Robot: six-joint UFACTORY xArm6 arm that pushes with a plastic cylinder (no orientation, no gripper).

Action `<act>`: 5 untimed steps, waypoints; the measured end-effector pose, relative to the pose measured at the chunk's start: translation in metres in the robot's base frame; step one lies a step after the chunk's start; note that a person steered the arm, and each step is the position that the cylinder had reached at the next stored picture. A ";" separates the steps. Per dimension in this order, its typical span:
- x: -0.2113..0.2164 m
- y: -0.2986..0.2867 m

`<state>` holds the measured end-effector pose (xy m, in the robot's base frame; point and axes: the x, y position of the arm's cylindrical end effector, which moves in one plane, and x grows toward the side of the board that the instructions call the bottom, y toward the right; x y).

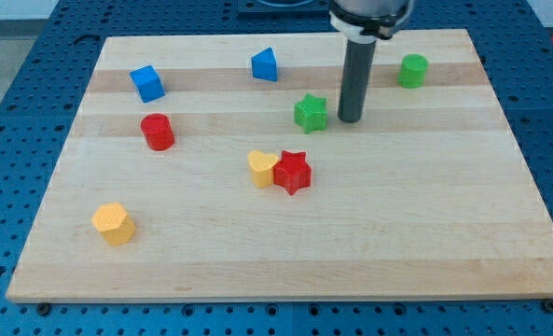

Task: Move the green star towards the yellow heart

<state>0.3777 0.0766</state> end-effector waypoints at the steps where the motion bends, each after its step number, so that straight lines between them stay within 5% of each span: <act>1: -0.012 -0.004; 2: -0.019 -0.022; 4: 0.048 -0.061; 5: 0.047 -0.053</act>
